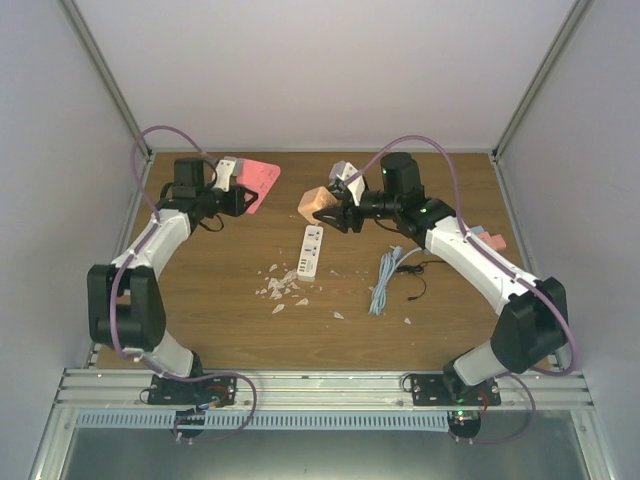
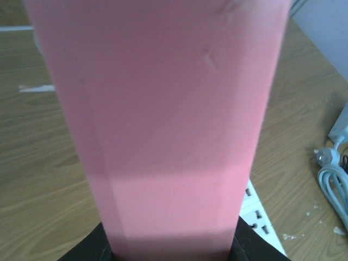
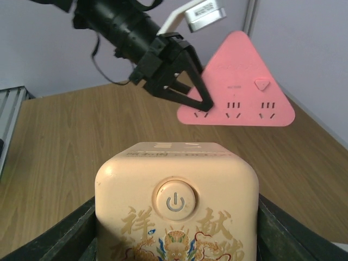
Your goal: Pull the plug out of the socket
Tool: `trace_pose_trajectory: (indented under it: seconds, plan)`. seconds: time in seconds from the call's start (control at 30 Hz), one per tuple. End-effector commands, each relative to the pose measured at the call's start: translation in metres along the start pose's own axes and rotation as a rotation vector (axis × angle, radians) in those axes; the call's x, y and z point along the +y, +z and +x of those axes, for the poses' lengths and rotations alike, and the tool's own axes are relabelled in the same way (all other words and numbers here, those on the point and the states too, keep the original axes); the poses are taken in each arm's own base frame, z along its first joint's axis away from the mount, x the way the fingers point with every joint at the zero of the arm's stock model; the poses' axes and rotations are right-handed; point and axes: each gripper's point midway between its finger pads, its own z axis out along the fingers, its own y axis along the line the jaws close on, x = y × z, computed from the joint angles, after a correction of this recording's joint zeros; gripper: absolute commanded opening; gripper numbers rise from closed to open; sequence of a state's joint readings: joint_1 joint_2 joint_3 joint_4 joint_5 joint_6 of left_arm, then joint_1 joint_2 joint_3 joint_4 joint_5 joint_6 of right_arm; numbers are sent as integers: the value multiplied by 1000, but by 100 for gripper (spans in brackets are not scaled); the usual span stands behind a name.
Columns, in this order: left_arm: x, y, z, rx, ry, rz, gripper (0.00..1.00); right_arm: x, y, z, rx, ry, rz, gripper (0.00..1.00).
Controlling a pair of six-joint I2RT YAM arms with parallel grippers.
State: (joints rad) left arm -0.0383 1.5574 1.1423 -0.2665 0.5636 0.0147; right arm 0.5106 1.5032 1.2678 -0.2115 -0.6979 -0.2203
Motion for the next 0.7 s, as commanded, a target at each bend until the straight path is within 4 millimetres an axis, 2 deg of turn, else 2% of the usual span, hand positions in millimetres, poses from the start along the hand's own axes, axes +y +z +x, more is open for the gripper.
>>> trace_pose_trajectory:
  seconds: [0.0,0.17,0.27,0.43,0.67]
  plan:
    - [23,9,-21,-35,79,76,0,11,-10,-3,-22,-30,-36,1]
    - [61,26,-9,19,-21,119,3,10,-8,3,-13,-29,-34,1]
    - [76,39,2,63,-97,188,5,11,-7,5,-12,-29,-39,1]
    - [97,60,17,115,-182,243,5,10,-4,9,-7,-17,-51,1]
    - [114,78,33,157,-239,245,14,9,0,13,-1,-8,-57,1]
